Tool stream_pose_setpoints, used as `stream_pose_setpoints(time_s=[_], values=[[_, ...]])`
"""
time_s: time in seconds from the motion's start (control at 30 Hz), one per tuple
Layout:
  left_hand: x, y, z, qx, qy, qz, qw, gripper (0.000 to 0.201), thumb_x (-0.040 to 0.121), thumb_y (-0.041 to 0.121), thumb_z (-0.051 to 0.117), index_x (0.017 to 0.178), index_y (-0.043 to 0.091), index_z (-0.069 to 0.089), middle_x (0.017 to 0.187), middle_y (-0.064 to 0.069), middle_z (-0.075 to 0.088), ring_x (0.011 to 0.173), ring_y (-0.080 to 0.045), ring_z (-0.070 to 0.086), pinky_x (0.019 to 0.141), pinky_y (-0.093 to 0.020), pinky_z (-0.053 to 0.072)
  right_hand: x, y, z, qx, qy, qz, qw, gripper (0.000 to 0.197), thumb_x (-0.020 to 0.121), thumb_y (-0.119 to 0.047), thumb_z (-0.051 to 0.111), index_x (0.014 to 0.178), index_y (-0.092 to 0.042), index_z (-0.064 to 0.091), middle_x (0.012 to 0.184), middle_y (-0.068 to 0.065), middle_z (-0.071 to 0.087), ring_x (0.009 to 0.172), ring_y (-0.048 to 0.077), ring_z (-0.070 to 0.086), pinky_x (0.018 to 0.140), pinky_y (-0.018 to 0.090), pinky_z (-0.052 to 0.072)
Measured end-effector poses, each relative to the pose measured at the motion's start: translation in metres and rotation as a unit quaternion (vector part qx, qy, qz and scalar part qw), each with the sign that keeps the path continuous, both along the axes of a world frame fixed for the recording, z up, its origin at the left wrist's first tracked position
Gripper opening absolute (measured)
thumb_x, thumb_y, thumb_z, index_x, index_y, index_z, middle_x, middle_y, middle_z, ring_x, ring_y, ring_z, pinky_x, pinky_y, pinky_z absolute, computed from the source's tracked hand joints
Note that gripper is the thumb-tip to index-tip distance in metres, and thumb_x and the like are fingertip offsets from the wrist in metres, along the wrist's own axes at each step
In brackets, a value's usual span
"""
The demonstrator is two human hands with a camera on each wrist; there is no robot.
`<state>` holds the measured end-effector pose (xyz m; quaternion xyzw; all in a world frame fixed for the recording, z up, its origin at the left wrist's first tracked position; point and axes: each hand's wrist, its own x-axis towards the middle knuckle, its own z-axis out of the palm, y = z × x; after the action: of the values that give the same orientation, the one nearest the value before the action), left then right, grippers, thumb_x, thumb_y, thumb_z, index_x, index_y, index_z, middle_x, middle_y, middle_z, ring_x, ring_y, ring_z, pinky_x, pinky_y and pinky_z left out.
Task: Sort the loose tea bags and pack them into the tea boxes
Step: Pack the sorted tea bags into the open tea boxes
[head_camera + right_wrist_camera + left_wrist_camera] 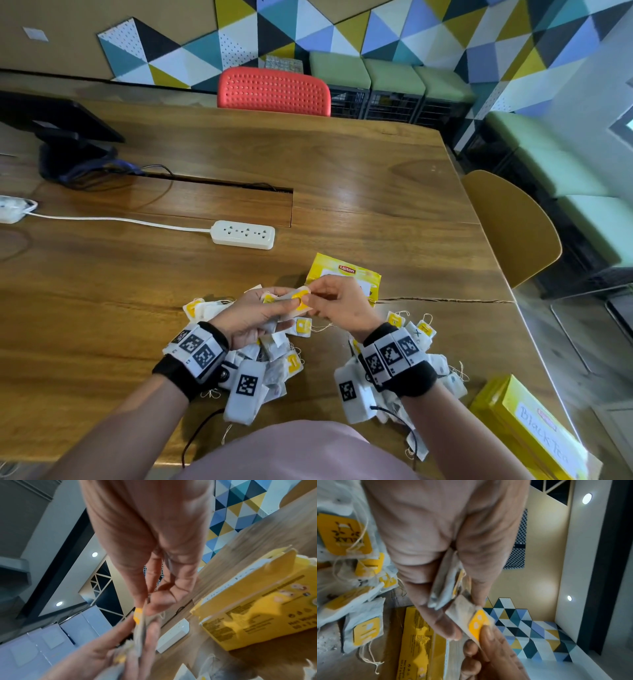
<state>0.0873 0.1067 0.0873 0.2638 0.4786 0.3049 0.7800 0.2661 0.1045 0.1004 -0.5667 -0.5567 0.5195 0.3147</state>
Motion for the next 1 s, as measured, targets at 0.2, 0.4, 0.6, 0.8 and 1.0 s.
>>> stream_pose_setpoints(time_s=[0.2,0.4,0.6,0.8,1.0], values=[[-0.008,0.004,-0.006,-0.087,-0.041,0.04,0.995,0.053,0.1,0.043,0.039,0.117,-0.002,0.061,0.109,-0.027,0.067,0.085,-0.027,0.069,0.067,-0.03,0.06,0.0,0.007,0.027,-0.011,-0.006,0.106,0.994,0.008,0.085,-0.006,0.07,0.089,-0.013,0.07,0.078,-0.003,0.07,0.064,0.002,0.064,0.06,0.015,0.048],[0.004,-0.002,-0.001,-0.096,-0.053,-0.034,0.993,0.069,0.098,0.056,0.027,0.102,-0.002,0.066,0.098,-0.023,0.071,0.078,-0.03,0.071,0.053,-0.025,0.054,-0.019,0.016,0.025,0.015,-0.166,0.137,0.976,0.011,0.083,-0.01,0.072,0.094,-0.009,0.072,0.076,-0.008,0.067,0.067,-0.001,0.061,0.063,0.012,0.046],[-0.022,-0.004,-0.015,-0.069,0.03,-0.01,0.997,0.043,0.096,0.035,0.052,0.123,0.002,0.059,0.074,-0.005,0.064,0.058,-0.012,0.056,0.05,-0.019,0.049,-0.011,0.02,0.0,0.06,-0.267,0.055,0.96,0.016,0.088,-0.012,0.063,0.104,-0.008,0.068,0.102,0.003,0.071,0.092,0.009,0.063,0.069,0.0,0.039],[-0.036,-0.006,-0.018,-0.06,-0.03,0.078,0.995,0.023,0.1,0.014,0.046,0.119,0.016,0.057,0.089,-0.007,0.06,0.053,-0.01,0.052,0.042,-0.02,0.046,-0.021,0.01,-0.056,0.005,-0.427,0.224,0.876,0.029,0.089,-0.004,0.055,0.117,-0.007,0.061,0.12,0.014,0.059,0.113,0.033,0.056,0.091,0.036,0.047],[-0.031,-0.006,-0.017,-0.054,-0.045,0.078,0.994,0.026,0.098,0.033,0.045,0.105,0.012,0.058,0.086,-0.006,0.065,0.059,-0.012,0.056,0.049,-0.022,0.047,-0.029,0.008,-0.082,0.038,-0.467,0.199,0.861,0.03,0.09,-0.001,0.055,0.119,-0.002,0.05,0.117,0.018,0.048,0.105,0.041,0.057,0.085,0.043,0.047]])
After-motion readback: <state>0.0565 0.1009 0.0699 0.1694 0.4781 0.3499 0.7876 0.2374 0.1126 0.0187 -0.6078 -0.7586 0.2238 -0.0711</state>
